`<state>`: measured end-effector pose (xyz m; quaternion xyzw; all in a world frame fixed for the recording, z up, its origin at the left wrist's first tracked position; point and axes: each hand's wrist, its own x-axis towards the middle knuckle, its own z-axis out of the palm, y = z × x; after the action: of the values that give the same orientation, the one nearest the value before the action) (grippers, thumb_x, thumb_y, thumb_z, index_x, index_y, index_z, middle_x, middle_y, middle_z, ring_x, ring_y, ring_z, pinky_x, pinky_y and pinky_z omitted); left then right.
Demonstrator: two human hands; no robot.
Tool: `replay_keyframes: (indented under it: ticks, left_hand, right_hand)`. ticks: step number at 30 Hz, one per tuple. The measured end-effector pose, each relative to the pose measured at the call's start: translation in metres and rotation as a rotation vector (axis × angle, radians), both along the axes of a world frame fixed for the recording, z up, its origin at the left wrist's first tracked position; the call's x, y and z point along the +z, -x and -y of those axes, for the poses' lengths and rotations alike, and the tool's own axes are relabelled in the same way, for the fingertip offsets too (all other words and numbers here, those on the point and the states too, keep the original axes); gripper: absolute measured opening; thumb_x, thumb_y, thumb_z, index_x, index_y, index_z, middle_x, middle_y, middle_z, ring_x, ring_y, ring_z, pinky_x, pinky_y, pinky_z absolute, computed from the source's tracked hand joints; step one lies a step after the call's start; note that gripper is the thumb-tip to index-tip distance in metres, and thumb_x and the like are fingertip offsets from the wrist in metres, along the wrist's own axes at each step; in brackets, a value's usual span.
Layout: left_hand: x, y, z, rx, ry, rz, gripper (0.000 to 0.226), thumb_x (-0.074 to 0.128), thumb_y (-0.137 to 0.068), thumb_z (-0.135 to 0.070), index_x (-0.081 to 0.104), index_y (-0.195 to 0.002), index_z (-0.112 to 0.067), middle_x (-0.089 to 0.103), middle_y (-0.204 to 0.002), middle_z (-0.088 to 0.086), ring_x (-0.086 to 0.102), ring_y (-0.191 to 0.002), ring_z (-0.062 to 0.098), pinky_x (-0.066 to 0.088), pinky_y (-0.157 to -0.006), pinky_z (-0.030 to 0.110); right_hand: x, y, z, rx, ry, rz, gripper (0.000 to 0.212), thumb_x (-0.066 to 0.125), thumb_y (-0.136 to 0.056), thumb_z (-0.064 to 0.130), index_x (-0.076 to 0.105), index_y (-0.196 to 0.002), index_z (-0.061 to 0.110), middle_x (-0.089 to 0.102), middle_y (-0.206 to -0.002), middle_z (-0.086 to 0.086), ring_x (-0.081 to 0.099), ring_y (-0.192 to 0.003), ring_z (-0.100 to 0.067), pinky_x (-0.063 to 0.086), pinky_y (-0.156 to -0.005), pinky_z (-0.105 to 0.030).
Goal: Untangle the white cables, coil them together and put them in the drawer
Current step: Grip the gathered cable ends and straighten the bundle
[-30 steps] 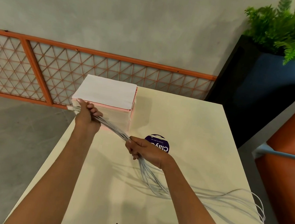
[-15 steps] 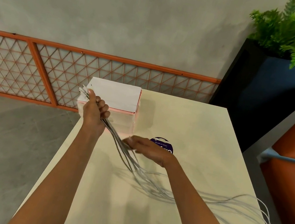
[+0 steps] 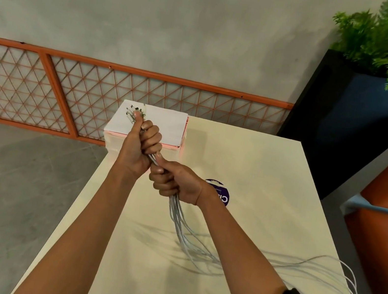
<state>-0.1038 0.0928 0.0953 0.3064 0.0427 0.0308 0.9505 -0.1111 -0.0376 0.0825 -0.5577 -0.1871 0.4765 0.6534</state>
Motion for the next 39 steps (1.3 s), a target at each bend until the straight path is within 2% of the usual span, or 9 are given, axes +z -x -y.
replay_keyframes:
  ticks: [7,12,17,22,24,26,31,35,39]
  left_hand:
    - [-0.002,0.0,0.003,-0.131,0.126,0.057,0.056,0.029,-0.097,-0.049,0.049,-0.054,-0.019,0.012,-0.053,-0.009,0.008,-0.042,0.006,0.015,-0.03,0.014]
    - [-0.023,-0.004,-0.004,-0.469,0.481,0.26,0.058,0.03,-0.098,-0.049,0.053,-0.079,0.0,0.032,-0.06,0.003,0.03,-0.05,0.015,0.03,-0.046,0.027]
    - [-0.02,0.004,0.004,-0.104,0.196,0.094,0.037,0.053,-0.09,-0.046,0.055,-0.078,-0.011,0.045,-0.059,-0.003,0.046,-0.051,0.009,0.046,-0.053,0.021]
    - [-0.021,0.015,0.016,0.027,-0.149,-0.055,0.04,0.035,-0.096,-0.05,0.058,-0.094,-0.017,0.065,-0.076,-0.007,0.065,-0.079,0.009,0.055,-0.079,0.023]
    - [-0.024,0.016,0.016,0.037,-0.189,-0.103,0.038,0.034,-0.099,-0.044,0.059,-0.098,-0.015,0.069,-0.079,-0.007,0.069,-0.085,0.009,0.055,-0.077,0.024]
    - [-0.023,0.015,0.016,0.047,-0.115,-0.111,0.036,0.031,-0.102,-0.04,0.054,-0.089,-0.016,0.061,-0.065,-0.009,0.067,-0.072,0.007,0.054,-0.076,0.024]
    - [-0.011,0.003,0.018,0.08,0.19,-0.16,0.041,0.031,-0.103,-0.04,0.038,-0.07,-0.017,0.028,-0.044,-0.008,0.029,-0.036,0.005,0.033,-0.039,0.015]
    - [-0.009,-0.002,0.009,0.101,0.207,-0.149,0.043,0.03,-0.102,-0.042,0.036,-0.067,-0.017,0.026,-0.042,-0.008,0.026,-0.033,0.004,0.025,-0.035,0.014]
    - [-0.003,-0.007,-0.013,0.124,0.261,-0.102,0.045,0.026,-0.102,-0.043,0.036,-0.066,-0.017,0.026,-0.042,-0.008,0.025,-0.032,0.004,0.02,-0.033,0.014]
  right_hand:
    - [-0.003,0.005,0.017,0.069,-0.02,-0.026,0.047,0.019,-0.102,0.049,0.037,-0.071,0.018,0.034,-0.051,0.008,0.022,-0.038,-0.004,0.022,-0.04,-0.016]
    - [-0.011,0.004,0.018,0.111,-0.162,-0.247,0.051,0.02,-0.103,0.044,0.042,-0.062,0.021,0.032,-0.043,0.012,0.011,-0.035,-0.005,0.014,-0.035,-0.015]
    - [-0.009,0.003,0.018,-0.045,-0.16,-0.2,0.048,0.026,-0.102,0.044,0.036,-0.062,0.02,0.027,-0.044,0.011,0.02,-0.033,0.002,0.014,-0.033,-0.014]
    - [-0.002,0.001,0.017,-0.141,-0.088,-0.074,0.047,0.026,-0.101,0.045,0.03,-0.063,0.02,0.023,-0.044,0.011,0.016,-0.034,0.0,0.011,-0.035,-0.016]
    - [0.0,-0.002,0.018,-0.157,-0.054,-0.04,0.048,0.025,-0.101,0.046,0.03,-0.062,0.02,0.023,-0.045,0.011,0.015,-0.035,-0.001,0.01,-0.036,-0.017]
    - [0.0,-0.003,0.018,-0.166,-0.003,-0.017,0.049,0.027,-0.1,0.05,0.032,-0.062,0.02,0.022,-0.047,0.01,0.014,-0.036,-0.002,0.01,-0.037,-0.018]
    - [-0.002,0.006,0.012,-0.18,0.142,0.191,0.046,0.032,-0.099,0.052,0.046,-0.071,0.017,0.04,-0.057,0.003,0.033,-0.043,-0.007,0.025,-0.039,-0.016]
    - [-0.007,0.008,0.016,-0.143,0.161,0.394,0.035,0.037,-0.101,0.039,0.051,-0.087,0.011,0.046,-0.065,-0.002,0.057,-0.053,-0.012,0.049,-0.057,-0.025]
    - [-0.026,0.013,0.03,-0.11,0.285,0.444,0.036,0.044,-0.099,0.039,0.048,-0.074,0.013,0.043,-0.057,0.0,0.055,-0.051,-0.015,0.051,-0.063,-0.028]
